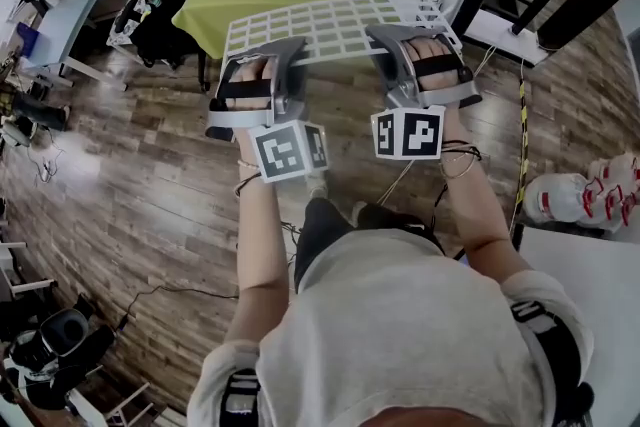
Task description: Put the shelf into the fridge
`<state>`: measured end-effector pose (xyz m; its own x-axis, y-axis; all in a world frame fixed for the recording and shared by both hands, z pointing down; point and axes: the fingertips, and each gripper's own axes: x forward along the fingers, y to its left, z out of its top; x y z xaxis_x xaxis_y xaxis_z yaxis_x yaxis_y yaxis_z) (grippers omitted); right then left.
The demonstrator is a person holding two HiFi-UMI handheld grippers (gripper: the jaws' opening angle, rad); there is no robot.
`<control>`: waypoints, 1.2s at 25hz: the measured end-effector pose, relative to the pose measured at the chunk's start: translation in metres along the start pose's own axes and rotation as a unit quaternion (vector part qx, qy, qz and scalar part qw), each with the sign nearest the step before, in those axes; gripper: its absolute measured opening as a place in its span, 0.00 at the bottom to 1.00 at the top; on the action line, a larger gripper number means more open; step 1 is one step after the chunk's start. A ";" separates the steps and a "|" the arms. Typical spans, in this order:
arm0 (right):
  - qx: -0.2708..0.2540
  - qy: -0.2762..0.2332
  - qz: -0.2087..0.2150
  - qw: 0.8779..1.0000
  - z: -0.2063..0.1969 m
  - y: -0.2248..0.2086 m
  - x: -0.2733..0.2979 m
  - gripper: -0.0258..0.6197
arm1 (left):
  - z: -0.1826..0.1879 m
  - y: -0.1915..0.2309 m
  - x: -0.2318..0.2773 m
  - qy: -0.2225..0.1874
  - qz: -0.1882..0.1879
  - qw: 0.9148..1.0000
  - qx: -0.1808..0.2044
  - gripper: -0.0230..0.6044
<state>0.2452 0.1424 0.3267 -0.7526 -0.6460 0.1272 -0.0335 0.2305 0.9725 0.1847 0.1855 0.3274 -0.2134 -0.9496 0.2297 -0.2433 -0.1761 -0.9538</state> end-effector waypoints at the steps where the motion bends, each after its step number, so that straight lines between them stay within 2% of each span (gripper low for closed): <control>1: -0.002 0.001 0.003 1.000 0.001 0.002 0.005 0.11 | -0.004 -0.001 0.003 -0.001 -0.002 1.000 -0.004 0.12; 12: -0.007 0.020 -0.002 1.000 0.011 -0.007 0.091 0.11 | -0.059 0.024 0.069 -0.022 0.001 1.000 -0.009 0.12; 20: -0.003 0.062 -0.021 0.998 0.019 -0.029 0.167 0.12 | -0.103 0.062 0.131 -0.065 0.000 0.998 0.001 0.12; 30: 0.005 0.111 -0.035 0.993 0.027 -0.034 0.212 0.12 | -0.136 0.079 0.170 -0.112 -0.010 0.994 0.013 0.13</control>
<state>0.0689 0.0170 0.3150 -0.5843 -0.8053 0.1003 -0.0887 0.1862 0.9785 0.0008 0.0454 0.3173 0.0074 -0.9793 0.2021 -0.2211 -0.1987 -0.9548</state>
